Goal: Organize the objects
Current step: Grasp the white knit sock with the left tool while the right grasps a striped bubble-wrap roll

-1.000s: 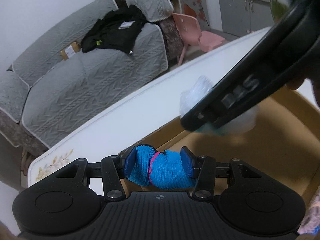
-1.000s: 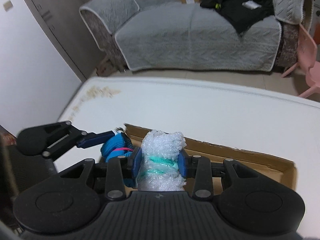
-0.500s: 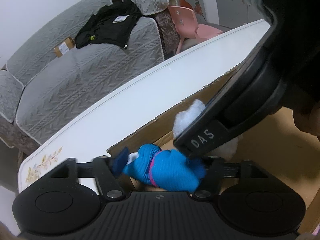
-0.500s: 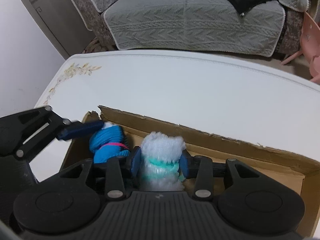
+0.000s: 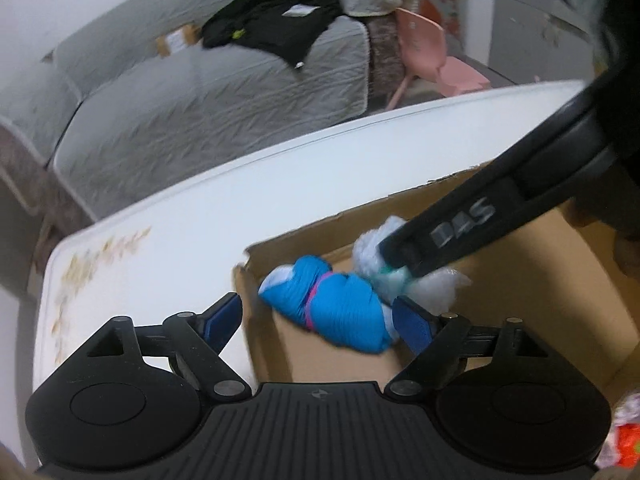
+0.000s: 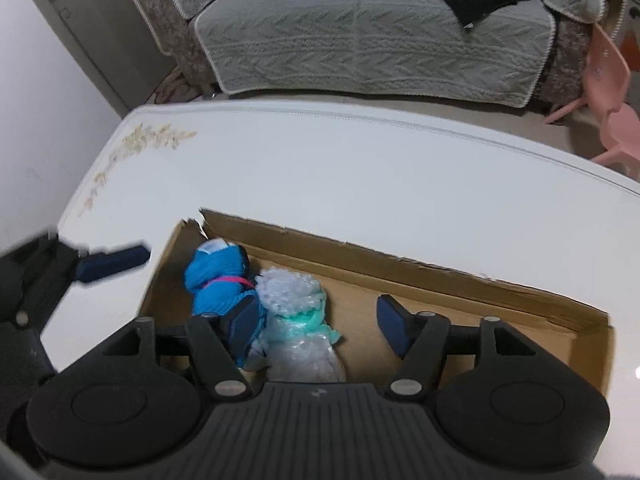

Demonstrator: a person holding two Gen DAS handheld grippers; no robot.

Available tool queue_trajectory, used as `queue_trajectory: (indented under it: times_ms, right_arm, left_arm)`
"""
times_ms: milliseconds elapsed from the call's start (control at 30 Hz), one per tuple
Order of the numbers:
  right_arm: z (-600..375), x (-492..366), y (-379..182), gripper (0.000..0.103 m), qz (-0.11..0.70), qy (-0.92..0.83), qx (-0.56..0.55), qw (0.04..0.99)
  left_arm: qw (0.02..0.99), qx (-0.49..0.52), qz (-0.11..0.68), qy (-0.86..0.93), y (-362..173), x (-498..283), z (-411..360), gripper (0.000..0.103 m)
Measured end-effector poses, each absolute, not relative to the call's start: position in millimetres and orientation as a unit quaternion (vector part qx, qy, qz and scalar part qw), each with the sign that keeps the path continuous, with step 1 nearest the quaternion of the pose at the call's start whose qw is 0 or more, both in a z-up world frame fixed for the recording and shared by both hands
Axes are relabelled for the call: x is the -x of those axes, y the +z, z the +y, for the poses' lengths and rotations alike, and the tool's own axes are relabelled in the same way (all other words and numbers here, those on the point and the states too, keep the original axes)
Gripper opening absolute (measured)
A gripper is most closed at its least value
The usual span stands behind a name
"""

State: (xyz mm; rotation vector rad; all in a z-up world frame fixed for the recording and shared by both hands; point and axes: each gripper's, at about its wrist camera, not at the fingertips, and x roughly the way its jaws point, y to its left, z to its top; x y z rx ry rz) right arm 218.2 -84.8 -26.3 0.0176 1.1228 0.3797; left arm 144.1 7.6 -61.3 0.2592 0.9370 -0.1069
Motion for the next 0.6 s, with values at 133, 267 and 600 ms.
queue_trajectory:
  times_ms: [133, 267, 600]
  right_arm:
    - [-94, -199, -4, 0.067, 0.523, 0.175, -0.010, 0.834]
    - [-96, -181, 11, 0.068, 0.521, 0.173, -0.009, 0.836]
    - [-112, -123, 48, 0.071, 0.500, 0.184, -0.016, 0.846]
  left_arm:
    - [0.887, -0.087, 0.453, -0.022, -33, -131, 19, 0.090]
    - [0.881, -0.055, 0.469, 0.007, -15, -109, 23, 0.091]
    - [0.882, -0.001, 0.471, 0.032, 17, -44, 32, 0.092]
